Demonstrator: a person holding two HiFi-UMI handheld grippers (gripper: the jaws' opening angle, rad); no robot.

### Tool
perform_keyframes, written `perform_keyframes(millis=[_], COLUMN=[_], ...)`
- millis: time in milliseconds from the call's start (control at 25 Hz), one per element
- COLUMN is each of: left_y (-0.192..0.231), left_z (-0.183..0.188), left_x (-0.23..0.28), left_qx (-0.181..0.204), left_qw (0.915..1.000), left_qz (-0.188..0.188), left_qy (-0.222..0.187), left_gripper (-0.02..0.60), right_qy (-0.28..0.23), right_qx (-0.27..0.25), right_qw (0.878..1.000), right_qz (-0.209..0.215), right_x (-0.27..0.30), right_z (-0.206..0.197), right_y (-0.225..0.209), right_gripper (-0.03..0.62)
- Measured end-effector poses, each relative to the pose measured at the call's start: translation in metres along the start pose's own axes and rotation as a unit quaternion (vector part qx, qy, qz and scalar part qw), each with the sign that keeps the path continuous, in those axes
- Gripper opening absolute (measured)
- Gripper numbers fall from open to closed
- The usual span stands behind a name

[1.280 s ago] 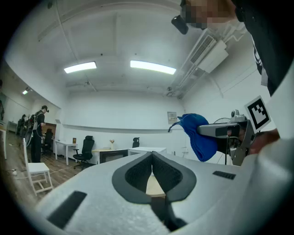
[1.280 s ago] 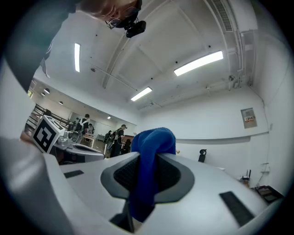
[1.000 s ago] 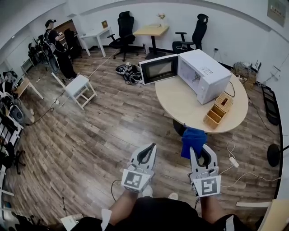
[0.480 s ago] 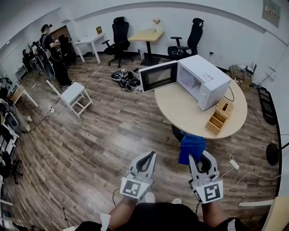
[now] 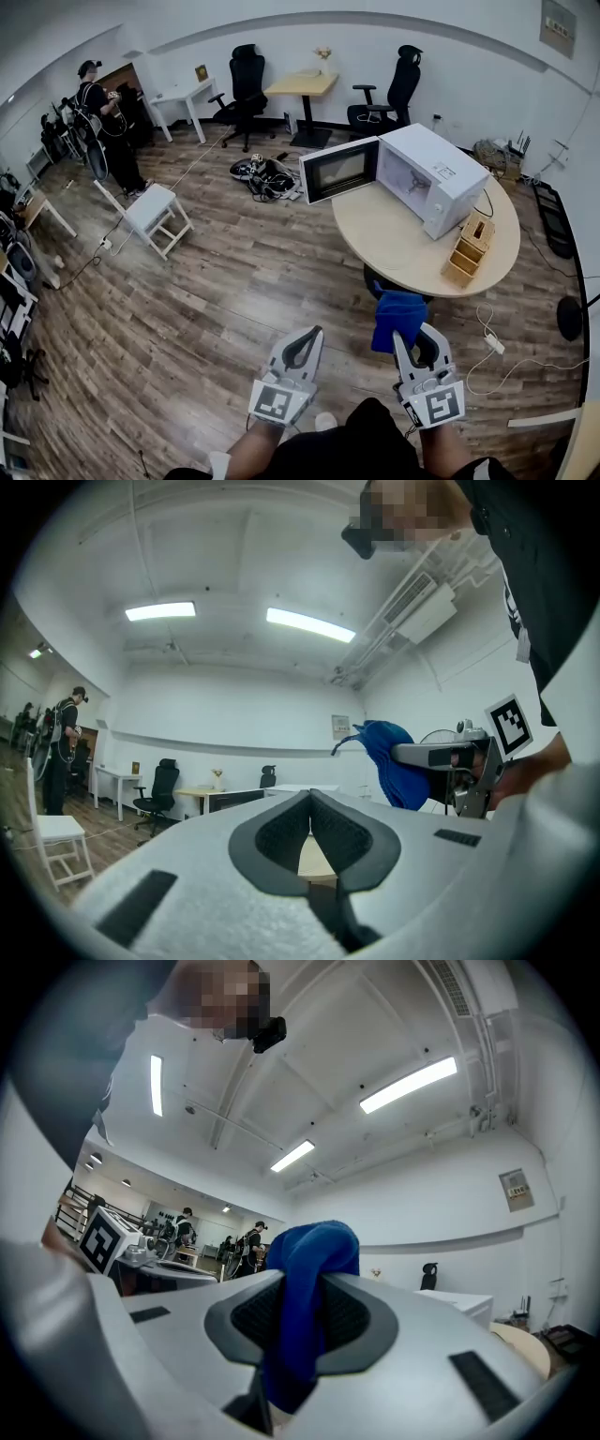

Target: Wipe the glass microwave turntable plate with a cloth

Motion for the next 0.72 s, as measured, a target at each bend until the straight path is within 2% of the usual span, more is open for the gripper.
perform_keyframes(millis=[160, 360, 720], left_y=[0.013, 0.025, 0.064], left_z=[-0.005, -0.013, -0.012], left_x=[0.01, 0.035, 0.129], left_qx=[0.005, 0.011, 0.016], left_qw=[1.0, 0.9998, 0.9998], left_qz=[-0.003, -0.012, -0.008], left_qy=[0.0, 0.007, 0.007], left_gripper=[0.006, 0.006, 0.006], right_qy=[0.002, -0.02, -0.03], right_qx=[0.004, 0.004, 0.011], right_qw=[1.0, 1.0, 0.999], right_qz=[-0.003, 0.002, 0.018], right_x=[0.019, 0.05, 0.124], right_z=[-0.006, -0.008, -0.015], right_y=[-0.005, -0.021, -0.091], right_gripper=[0.078, 0.078, 0.078])
Point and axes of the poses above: the fingertips, and each gripper's own axes: x forward along the fingers, y to its left, z out of its top, the point moved 4 cm from there along -x, backward along the fingers, and after that the axes turned 4 degrees about x, right-handed, at the moved point
